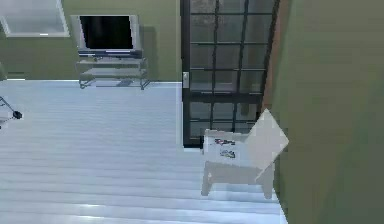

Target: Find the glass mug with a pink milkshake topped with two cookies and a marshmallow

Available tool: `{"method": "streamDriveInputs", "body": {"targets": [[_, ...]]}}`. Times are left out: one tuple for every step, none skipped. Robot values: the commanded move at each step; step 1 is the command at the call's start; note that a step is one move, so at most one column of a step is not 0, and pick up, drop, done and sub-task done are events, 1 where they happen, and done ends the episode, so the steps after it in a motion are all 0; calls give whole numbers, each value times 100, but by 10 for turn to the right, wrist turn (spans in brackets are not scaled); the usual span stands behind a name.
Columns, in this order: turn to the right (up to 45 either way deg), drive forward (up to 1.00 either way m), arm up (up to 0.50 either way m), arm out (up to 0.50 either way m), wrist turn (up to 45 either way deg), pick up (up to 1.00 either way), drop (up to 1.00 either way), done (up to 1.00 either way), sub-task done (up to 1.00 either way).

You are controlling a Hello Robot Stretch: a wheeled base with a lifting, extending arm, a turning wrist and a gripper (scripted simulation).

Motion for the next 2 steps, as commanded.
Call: {"method": "streamDriveInputs", "body": {"targets": [[450, 0, 0, 0, 0, 0, 0, 0, 0], [450, 0, 0, 0, 0, 0, 0, 0, 0]]}}
